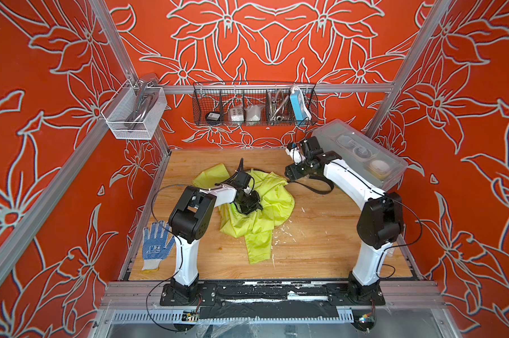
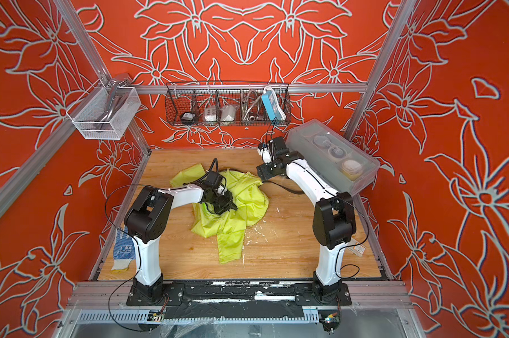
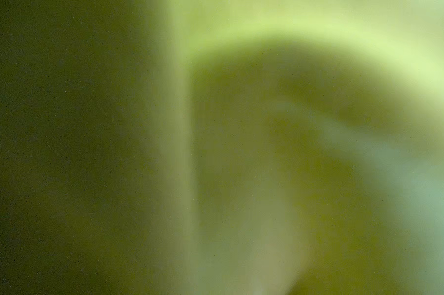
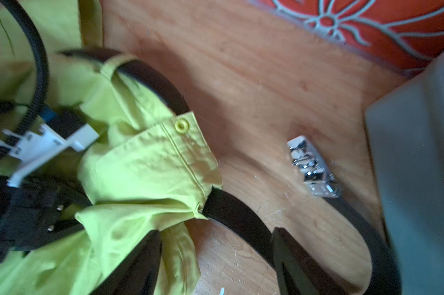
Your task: Remove the belt from the trousers
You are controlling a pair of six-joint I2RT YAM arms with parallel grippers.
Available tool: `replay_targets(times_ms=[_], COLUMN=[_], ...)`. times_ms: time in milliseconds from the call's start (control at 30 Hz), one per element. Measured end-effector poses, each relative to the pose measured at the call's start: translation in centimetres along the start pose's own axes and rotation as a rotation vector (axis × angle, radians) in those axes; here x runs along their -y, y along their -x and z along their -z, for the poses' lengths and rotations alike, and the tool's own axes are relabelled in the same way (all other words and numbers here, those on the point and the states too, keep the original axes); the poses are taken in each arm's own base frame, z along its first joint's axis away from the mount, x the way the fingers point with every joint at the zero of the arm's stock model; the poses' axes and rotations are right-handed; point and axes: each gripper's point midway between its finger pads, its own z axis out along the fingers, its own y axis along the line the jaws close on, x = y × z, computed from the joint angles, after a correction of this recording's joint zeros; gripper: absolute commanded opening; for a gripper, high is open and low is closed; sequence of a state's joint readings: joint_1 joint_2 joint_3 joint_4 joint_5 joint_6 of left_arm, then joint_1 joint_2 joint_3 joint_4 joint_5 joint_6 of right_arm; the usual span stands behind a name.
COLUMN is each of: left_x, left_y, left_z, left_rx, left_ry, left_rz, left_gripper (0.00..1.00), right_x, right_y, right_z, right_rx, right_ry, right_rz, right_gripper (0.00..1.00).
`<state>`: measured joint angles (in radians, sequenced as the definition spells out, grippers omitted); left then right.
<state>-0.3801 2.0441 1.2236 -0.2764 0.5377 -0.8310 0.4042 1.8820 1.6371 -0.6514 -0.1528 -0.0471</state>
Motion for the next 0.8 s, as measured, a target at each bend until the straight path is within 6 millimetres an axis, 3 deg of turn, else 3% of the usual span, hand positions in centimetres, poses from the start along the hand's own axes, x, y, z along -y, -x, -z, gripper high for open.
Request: replay_targets(times_ms=[100, 200, 433, 800], left_x=[0.0, 0.0, 0.0, 0.0], left_y=[0.0, 0.0, 0.0, -0.1], left_z=[0.0, 0.0, 0.0, 0.0], left_rx=[-0.001, -0.001, -0.003, -0.004], left_ry=[-0.003, -0.004, -0.006, -0.007], left_rz=[0.0, 0.0, 0.0, -0.001], left_gripper=[0.0, 0.0, 0.0, 0.0], right_x=[0.5, 1.3, 2.4, 2.5], right_y=[-2.1, -2.7, -2.1, -3.0], right_z=[-1.7, -2.7, -4.9, -5.5], right_rx=[-0.072, -0.1, -0.123, -0.144], right_ry=[-0.034, -0.072, -0.11, -0.107], right_rz=[0.013, 0.015, 0.018, 0.02], right_gripper=[0.73, 0.71, 0.67, 0.59])
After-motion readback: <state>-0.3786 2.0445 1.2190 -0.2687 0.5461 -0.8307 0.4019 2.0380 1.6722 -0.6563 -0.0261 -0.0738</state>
